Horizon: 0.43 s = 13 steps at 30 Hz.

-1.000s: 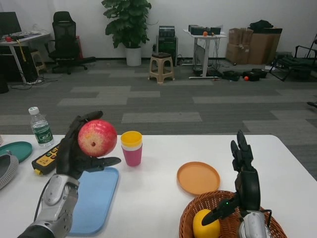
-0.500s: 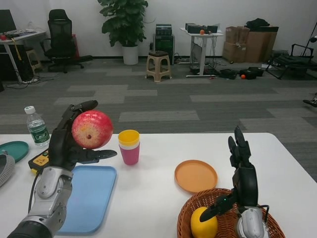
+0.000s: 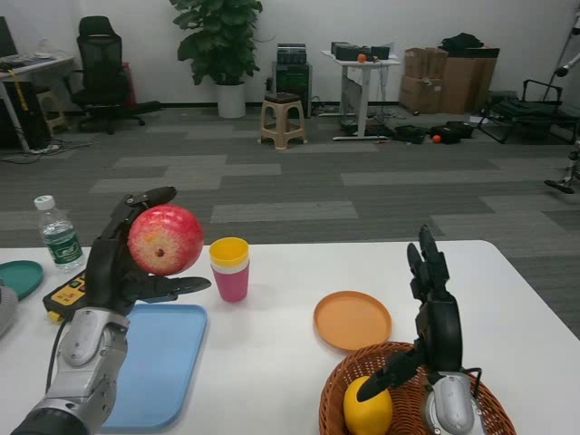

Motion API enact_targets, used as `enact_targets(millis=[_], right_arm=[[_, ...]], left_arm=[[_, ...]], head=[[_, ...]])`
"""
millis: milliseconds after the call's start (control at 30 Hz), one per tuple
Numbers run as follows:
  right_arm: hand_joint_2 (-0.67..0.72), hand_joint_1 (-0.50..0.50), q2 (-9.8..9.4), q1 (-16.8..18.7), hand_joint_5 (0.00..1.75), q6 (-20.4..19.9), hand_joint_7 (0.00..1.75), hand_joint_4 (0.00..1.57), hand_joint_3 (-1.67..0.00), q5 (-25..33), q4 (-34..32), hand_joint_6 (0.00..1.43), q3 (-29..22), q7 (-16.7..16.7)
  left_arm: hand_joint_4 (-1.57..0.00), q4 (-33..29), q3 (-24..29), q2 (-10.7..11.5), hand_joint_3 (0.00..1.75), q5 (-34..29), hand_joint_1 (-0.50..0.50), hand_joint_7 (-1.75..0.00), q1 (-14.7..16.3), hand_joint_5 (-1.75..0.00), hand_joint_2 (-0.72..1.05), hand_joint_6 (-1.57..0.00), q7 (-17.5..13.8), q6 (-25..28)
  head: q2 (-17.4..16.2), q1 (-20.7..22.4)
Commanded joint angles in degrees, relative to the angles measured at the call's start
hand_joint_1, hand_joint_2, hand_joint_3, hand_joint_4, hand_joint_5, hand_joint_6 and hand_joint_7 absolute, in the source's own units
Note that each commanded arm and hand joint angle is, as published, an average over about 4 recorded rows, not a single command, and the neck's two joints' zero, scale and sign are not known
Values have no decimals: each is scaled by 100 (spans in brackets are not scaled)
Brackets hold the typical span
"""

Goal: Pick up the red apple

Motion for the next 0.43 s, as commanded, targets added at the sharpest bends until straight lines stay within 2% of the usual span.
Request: enact_targets(millis=[33, 133, 333, 433], right_arm=[[60, -42, -9, 84, 0, 1, 0, 0, 0, -6, -127, 0, -40, -19], [60, -42, -4, 123, 0, 1, 0, 0, 0, -6, -171, 0, -54, -19], [60, -42, 2, 182, 0, 1, 0, 0, 0, -6, -235, 0, -69, -19], [60, -42, 4, 202, 0, -5, 0, 0, 0, -9, -247, 0, -71, -19]], left_arm=[[-98, -64, -37, 10, 7, 9, 6, -77, 46, -144, 69, -58, -1, 33], [-100, -66, -50, 10, 2, 0, 6, -77, 70, -144, 69, -58, -1, 33], [-103, -103, -67, 10, 9, -28, 9, -77, 129, -144, 69, -62, -1, 33], [-105, -122, -67, 10, 6, -31, 12, -79, 147, -144, 66, -64, -1, 33]], head=[[15, -15], [26, -9], [42, 4], [53, 23]])
